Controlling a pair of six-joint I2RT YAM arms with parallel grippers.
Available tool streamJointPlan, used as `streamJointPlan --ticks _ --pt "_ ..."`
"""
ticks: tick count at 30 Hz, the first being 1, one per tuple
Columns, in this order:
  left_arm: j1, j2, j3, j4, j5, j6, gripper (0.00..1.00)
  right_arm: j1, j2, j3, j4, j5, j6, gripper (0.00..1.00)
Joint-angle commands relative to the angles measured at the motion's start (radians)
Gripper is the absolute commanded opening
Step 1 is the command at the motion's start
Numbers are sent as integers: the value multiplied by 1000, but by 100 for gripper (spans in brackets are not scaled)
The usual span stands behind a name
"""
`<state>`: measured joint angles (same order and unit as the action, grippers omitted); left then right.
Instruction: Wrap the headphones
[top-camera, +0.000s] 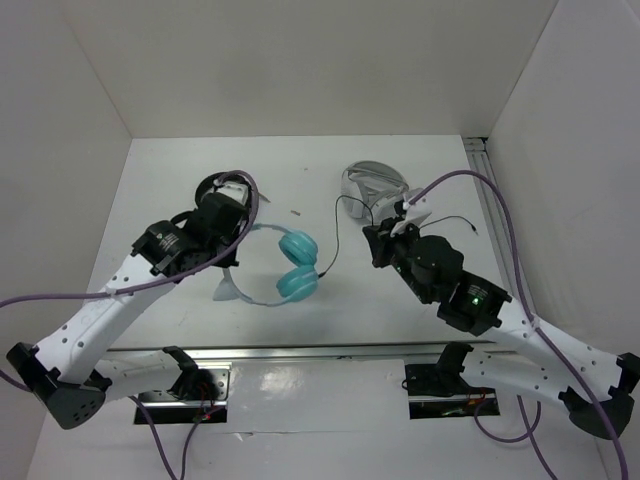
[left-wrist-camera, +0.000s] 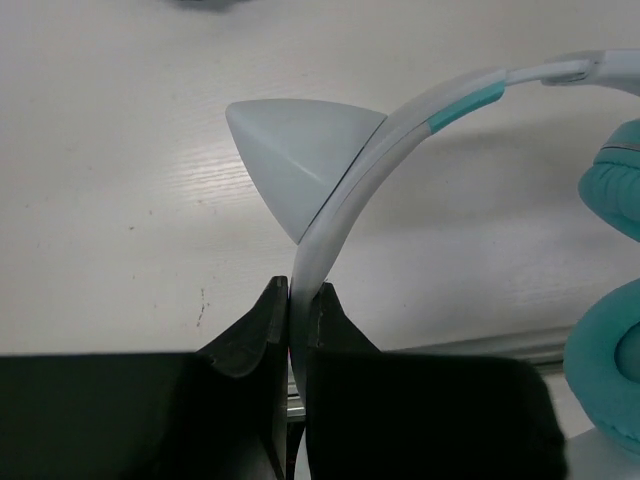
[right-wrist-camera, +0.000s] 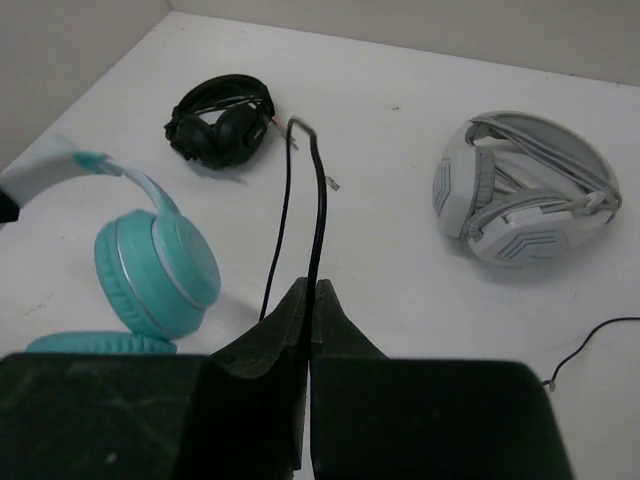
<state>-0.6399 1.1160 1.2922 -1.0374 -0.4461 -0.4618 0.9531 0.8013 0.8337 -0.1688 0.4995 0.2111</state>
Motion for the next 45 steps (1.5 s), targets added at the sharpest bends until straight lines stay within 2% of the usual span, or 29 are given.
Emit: streamJointPlan --ticks 1,2,5,10,11,13,19,22,28,32,35,39,45 --pt "-3 -24 -7 171 235 150 0 9 -8 77 -184 -47 -102 0" --pt "-3 -24 -19 180 344 173 0 18 -8 87 -196 -47 -111 0" --pt "-3 -15 -40 203 464 235 0 18 -17 96 -196 -139 -145 0" --pt "-23 17 -64 212 578 255 0 18 21 134 -224 -369 -220 0" --pt "-23 18 -74 223 578 264 0 18 21 134 -241 -456 -249 0" --pt "-35 31 -74 223 578 264 0 18 30 150 -251 -502 -259 0" --pt "-46 74 -83 212 498 245 0 18 -97 150 -199 -434 -268 0" --pt "-46 85 -83 203 454 233 0 18 -140 163 -190 -512 -288 0" --pt "-46 107 -93 212 376 196 0 18 -51 237 -271 -613 -308 0" --pt "-46 96 -93 223 316 173 0 18 -17 237 -249 -674 -326 0" --pt "-55 68 -103 281 357 198 0 18 33 237 -221 -674 -326 0" --pt "-64 5 -140 358 515 255 0 18 111 237 -193 -674 -335 0" --pt "-101 -56 -180 367 632 317 0 18 153 237 -170 -589 -354 0"
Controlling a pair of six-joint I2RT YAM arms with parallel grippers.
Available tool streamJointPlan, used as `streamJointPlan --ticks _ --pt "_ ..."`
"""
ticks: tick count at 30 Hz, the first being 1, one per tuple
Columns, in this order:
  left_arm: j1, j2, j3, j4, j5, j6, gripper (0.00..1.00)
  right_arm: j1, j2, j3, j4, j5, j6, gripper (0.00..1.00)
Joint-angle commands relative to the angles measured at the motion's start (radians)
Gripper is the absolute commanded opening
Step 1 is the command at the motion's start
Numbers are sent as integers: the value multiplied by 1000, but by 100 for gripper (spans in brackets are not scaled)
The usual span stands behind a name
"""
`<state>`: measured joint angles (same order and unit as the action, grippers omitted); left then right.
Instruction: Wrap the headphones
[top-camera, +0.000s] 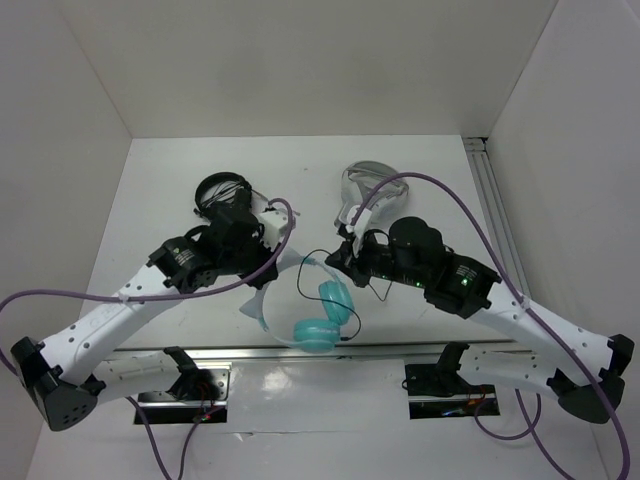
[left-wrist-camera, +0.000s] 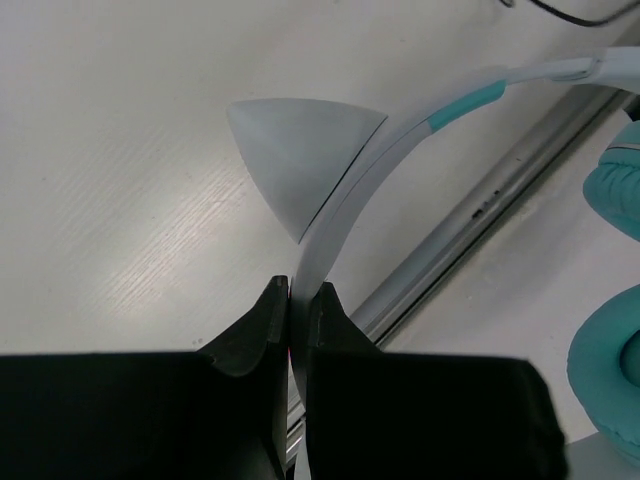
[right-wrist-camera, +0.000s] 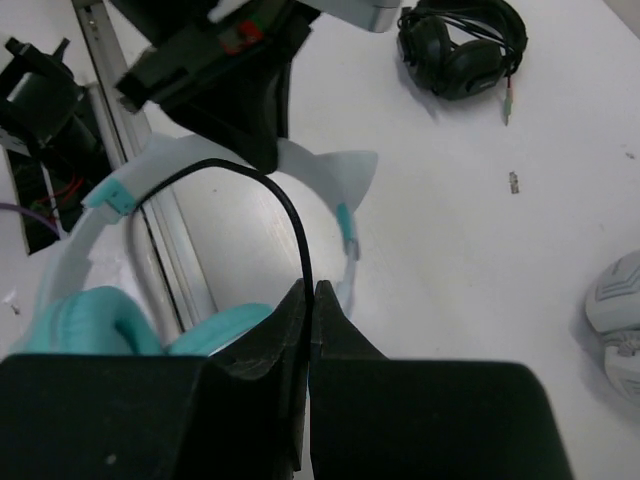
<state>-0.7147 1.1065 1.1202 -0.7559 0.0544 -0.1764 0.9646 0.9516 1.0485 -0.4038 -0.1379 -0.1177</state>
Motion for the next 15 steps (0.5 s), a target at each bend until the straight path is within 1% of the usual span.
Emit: streamJointPlan --ticks 1,4,11,15 --pt "-37 -62 -8 86 153 32 0 6 3 22 75 64 -36 0" --pt "-77 -74 -8 86 162 41 0 6 12 31 76 115 -45 0" --pt "-77 -146 -8 104 162 41 0 6 45 22 62 201 -54 0" --pt "-77 -191 3 104 150 41 0 6 65 11 62 201 -54 0"
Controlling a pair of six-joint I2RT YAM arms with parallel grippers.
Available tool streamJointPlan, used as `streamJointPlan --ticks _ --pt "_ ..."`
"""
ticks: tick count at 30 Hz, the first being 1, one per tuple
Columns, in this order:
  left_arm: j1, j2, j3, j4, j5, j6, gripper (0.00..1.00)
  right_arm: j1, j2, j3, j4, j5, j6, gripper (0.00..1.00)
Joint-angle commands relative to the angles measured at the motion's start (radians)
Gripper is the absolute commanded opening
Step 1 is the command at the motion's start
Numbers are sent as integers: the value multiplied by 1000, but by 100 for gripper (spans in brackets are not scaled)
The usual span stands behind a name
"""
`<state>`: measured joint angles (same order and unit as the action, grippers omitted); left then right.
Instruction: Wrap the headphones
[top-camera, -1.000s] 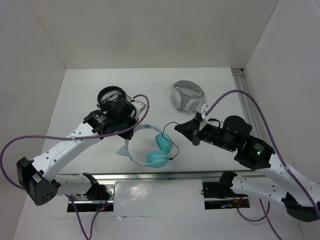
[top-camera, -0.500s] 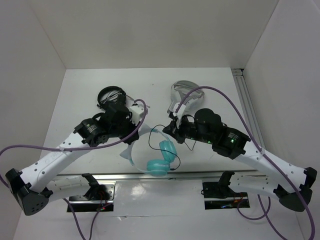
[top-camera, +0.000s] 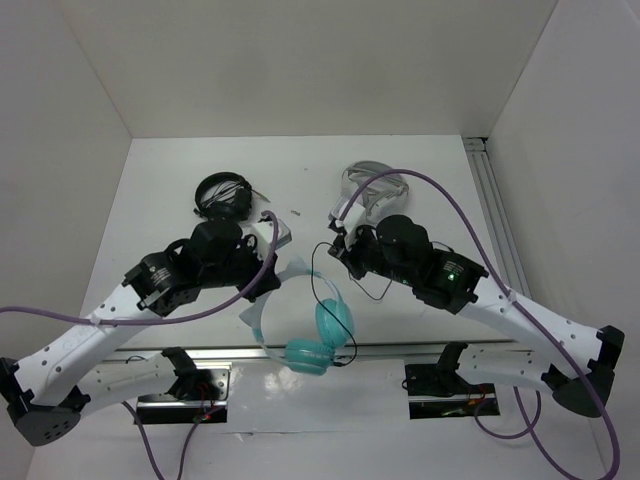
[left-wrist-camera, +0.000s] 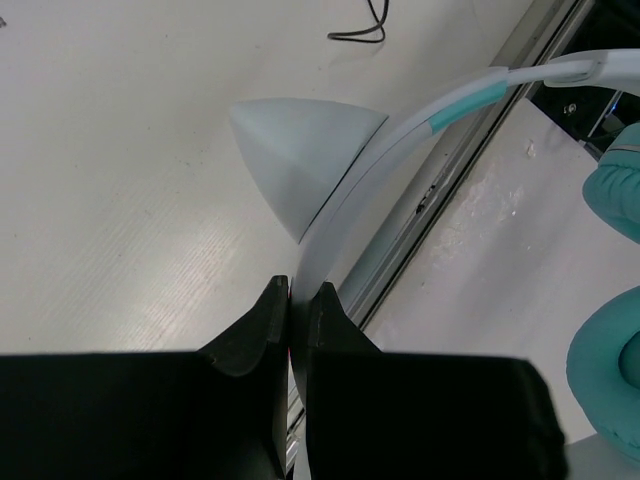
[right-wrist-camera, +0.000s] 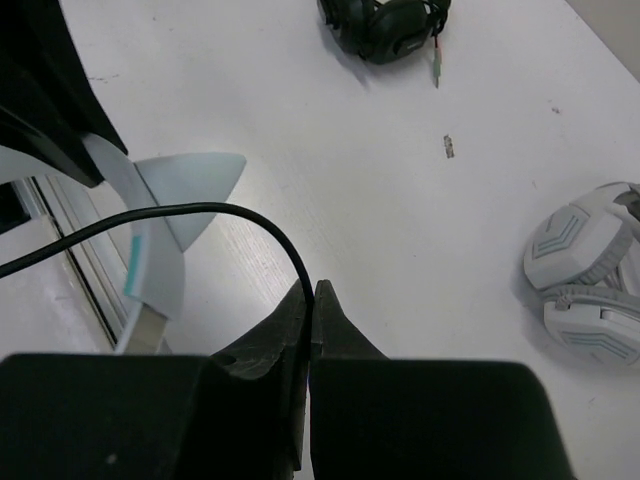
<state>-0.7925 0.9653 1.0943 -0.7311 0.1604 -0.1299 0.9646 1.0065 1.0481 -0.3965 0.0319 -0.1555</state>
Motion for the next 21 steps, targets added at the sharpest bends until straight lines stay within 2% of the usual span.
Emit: streamJointPlan --ticks 1,8,21 --pt "1 -50 39 79 44 -5 0 6 11 12 54 31 -16 0" --pt "1 -80 59 88 16 -5 1 6 66 23 30 5 -16 0" --pt "1 -135 90 150 -183 -50 1 6 75 -7 48 -4 -26 0"
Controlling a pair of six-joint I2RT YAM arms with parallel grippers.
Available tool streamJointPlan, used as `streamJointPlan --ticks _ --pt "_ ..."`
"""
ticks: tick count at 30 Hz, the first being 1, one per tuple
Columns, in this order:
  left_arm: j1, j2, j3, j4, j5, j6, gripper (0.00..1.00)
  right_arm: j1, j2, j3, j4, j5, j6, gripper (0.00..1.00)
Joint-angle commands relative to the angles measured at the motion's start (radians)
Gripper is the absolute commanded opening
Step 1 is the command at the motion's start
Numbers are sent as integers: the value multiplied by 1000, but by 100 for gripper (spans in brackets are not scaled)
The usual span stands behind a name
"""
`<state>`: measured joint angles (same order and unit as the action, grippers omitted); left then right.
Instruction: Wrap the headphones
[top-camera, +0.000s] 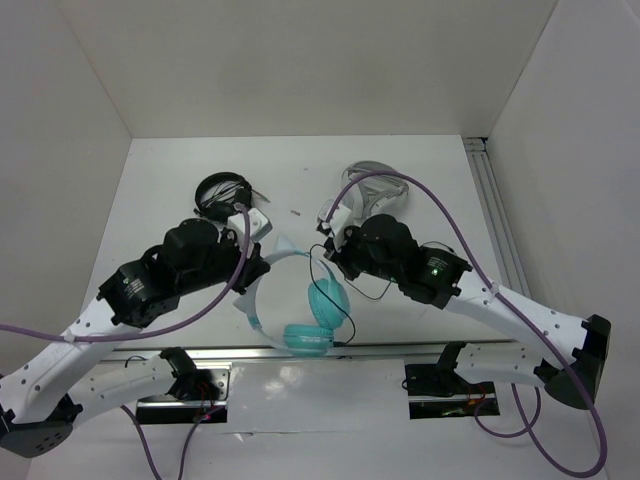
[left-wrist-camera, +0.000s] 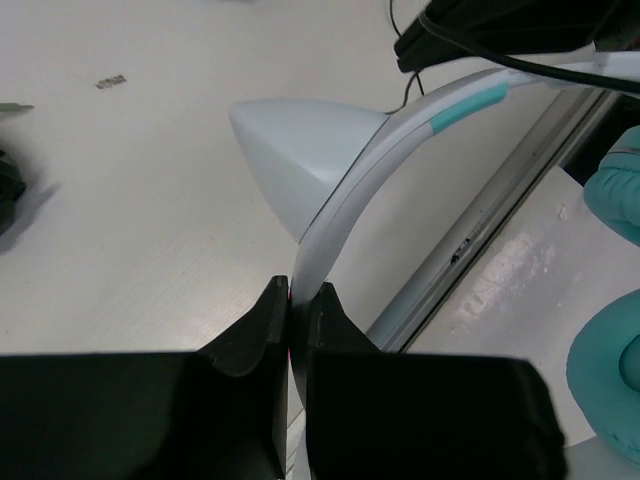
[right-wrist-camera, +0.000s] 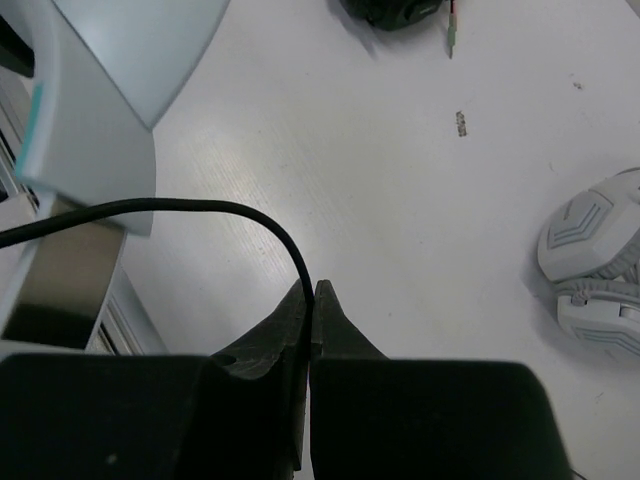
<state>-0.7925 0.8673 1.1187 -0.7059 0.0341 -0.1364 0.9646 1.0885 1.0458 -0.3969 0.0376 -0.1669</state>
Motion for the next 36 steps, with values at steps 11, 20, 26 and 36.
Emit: streamJointPlan --ticks 11,20,26,36 --pt "1 -91 46 198 -201 -132 0 6 -7 -44 117 -84 4 0" --pt "1 -70 36 174 -180 -132 0 6 -19 -75 207 60 33 0" --pt "1 -30 47 85 -360 -204 0 6 -70 -35 201 321 53 0" --pt "1 47 101 -79 -692 -425 0 6 -145 49 79 230 73 0"
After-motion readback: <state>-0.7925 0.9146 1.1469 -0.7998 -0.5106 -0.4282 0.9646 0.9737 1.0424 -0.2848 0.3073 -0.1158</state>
